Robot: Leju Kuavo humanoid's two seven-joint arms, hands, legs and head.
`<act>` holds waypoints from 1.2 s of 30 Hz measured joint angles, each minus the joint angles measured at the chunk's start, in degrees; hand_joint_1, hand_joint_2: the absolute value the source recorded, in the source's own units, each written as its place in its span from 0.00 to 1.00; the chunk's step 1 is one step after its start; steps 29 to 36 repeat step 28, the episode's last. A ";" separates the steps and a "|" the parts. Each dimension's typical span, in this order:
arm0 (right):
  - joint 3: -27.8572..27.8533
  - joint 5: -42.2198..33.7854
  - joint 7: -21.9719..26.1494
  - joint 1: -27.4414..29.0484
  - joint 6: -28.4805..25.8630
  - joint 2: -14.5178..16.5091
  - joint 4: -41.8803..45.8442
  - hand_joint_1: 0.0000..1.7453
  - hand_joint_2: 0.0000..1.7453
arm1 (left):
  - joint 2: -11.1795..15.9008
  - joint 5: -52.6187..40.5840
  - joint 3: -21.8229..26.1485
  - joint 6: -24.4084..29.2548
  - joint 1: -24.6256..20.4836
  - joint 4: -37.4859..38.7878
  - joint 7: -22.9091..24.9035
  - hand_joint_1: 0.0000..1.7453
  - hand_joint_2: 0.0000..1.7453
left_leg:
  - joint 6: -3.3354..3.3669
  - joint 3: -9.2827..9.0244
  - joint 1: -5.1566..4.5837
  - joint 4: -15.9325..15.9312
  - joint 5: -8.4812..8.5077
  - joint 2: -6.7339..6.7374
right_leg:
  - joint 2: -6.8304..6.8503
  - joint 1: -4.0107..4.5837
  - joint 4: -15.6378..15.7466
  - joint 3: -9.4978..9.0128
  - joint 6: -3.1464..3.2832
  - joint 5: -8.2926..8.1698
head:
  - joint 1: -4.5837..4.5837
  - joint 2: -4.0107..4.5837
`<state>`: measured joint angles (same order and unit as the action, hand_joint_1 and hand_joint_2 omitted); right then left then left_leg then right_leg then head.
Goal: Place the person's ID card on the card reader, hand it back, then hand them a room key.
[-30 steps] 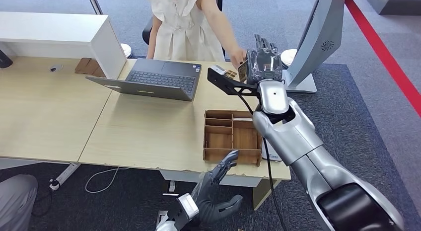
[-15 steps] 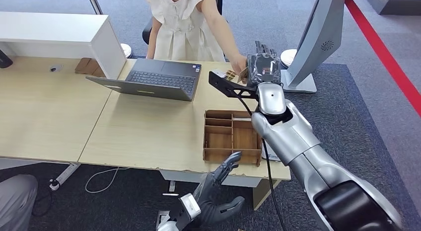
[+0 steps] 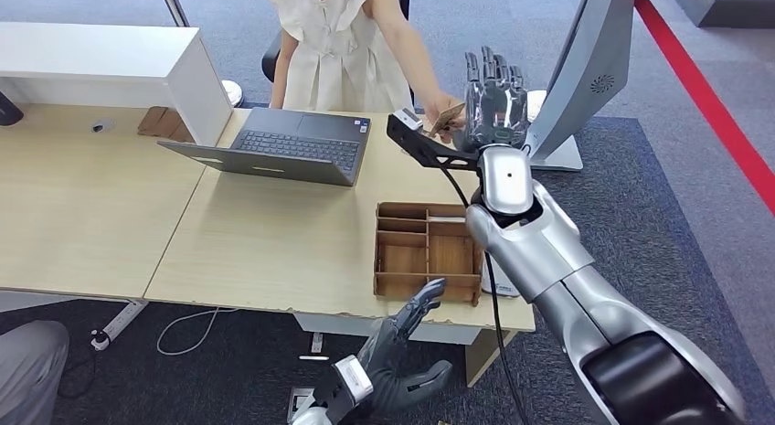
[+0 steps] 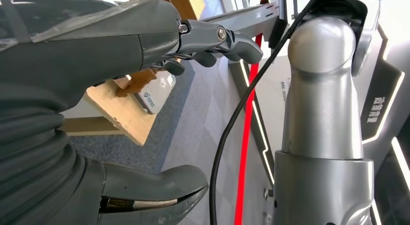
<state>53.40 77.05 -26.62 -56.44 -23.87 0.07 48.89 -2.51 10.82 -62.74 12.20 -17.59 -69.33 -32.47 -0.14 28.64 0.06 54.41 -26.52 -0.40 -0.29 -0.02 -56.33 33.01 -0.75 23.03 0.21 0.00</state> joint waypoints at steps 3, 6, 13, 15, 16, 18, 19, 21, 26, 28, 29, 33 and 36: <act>-1.18 3.10 2.69 1.30 -4.69 -0.86 3.61 0.00 1.00 | 0.02 -0.07 0.19 0.27 0.07 -0.03 0.48 0.00 1.00 | 0.00 -0.03 0.00 0.00 0.00 -0.01 | 0.00 0.01 0.01 -0.01 0.00 0.00 | 0.00 0.00; -2.62 6.15 3.61 4.90 -6.40 -2.22 9.85 0.00 1.00 | 0.03 -0.34 0.68 0.62 0.29 -0.14 0.61 0.00 1.00 | 0.00 -0.01 0.00 0.00 -0.01 -0.01 | 0.00 0.00 0.01 -0.01 0.00 0.00 | 0.00 0.00; -5.97 8.74 3.39 17.06 -13.47 -6.07 25.55 0.00 1.00 | 0.43 -1.90 1.89 3.03 1.17 -1.63 2.31 0.00 1.00 | 0.01 -0.03 0.01 0.01 -0.03 -0.05 | 0.02 0.02 0.06 -0.03 0.00 0.02 | -0.01 -0.01; -7.39 5.81 5.25 23.50 -15.56 -7.46 32.27 0.00 1.00 | 0.98 -2.46 2.52 4.91 1.98 -2.94 3.27 0.00 1.00 | 0.01 -0.01 0.02 0.00 -0.07 -0.06 | 0.02 0.03 0.05 -0.03 0.00 0.05 | -0.01 0.00; -8.44 2.57 8.16 27.02 -16.05 -7.83 35.53 0.00 1.00 | 1.32 -2.67 2.87 5.88 2.44 -3.65 3.70 0.00 1.00 | 0.01 -0.01 0.03 0.00 -0.11 -0.06 | 0.02 0.03 0.05 -0.03 0.02 0.08 | 0.00 0.00; -11.46 -6.38 18.82 34.91 -16.41 -7.44 41.04 0.00 1.00 | 2.06 -3.11 3.59 7.60 3.40 -5.25 4.44 0.00 1.00 | 0.01 0.01 0.05 -0.01 -0.17 -0.07 | 0.02 0.05 0.05 -0.03 0.04 0.13 | -0.01 0.00; -13.31 -11.18 25.26 39.03 -16.45 -6.82 43.38 0.00 1.00 | 2.44 -3.39 3.95 8.36 3.89 -6.11 4.78 0.00 1.00 | 0.01 0.03 0.07 -0.01 -0.19 -0.11 | 0.05 0.06 0.05 -0.03 0.05 0.17 | -0.01 0.00; -16.93 -20.62 36.26 46.13 -16.49 -5.27 46.48 0.00 1.00 | 3.19 -3.97 4.65 9.95 4.87 -7.82 5.47 0.00 1.00 | -0.01 0.08 0.08 -0.03 -0.21 -0.18 | 0.09 0.08 0.04 -0.02 0.07 0.22 | 0.01 0.00; -21.79 -41.74 47.05 56.86 -16.40 -2.61 46.79 0.00 1.00 | 4.94 -4.11 6.13 13.92 7.12 -11.54 6.74 0.00 1.00 | -0.06 0.10 0.10 -0.07 -0.24 -0.17 | 0.08 0.08 0.04 -0.03 0.11 0.26 | -0.02 0.00; -22.23 -44.77 48.01 58.60 -16.35 -1.89 46.26 0.00 1.00 | 5.41 -3.77 6.42 14.47 7.65 -12.44 6.74 0.00 1.00 | -0.06 0.08 0.10 -0.07 -0.23 -0.14 | 0.07 0.08 0.04 -0.03 0.11 0.25 | -0.01 0.00; -22.23 -44.77 48.01 58.60 -16.35 -1.89 46.26 0.00 1.00 | 5.41 -3.77 6.42 14.47 7.65 -12.44 6.74 0.00 1.00 | -0.06 0.08 0.10 -0.07 -0.23 -0.14 | 0.07 0.08 0.04 -0.03 0.11 0.25 | -0.01 0.00; -22.23 -44.77 48.01 58.60 -16.35 -1.89 46.26 0.00 1.00 | 5.41 -3.77 6.42 14.47 7.65 -12.44 6.74 0.00 1.00 | -0.06 0.08 0.10 -0.07 -0.23 -0.14 | 0.07 0.08 0.04 -0.03 0.11 0.25 | -0.01 0.00; -22.23 -44.77 48.01 58.60 -16.35 -1.89 46.26 0.00 1.00 | 5.41 -3.77 6.42 14.47 7.65 -12.44 6.74 0.00 1.00 | -0.06 0.08 0.10 -0.07 -0.23 -0.14 | 0.07 0.08 0.04 -0.03 0.11 0.25 | -0.01 0.00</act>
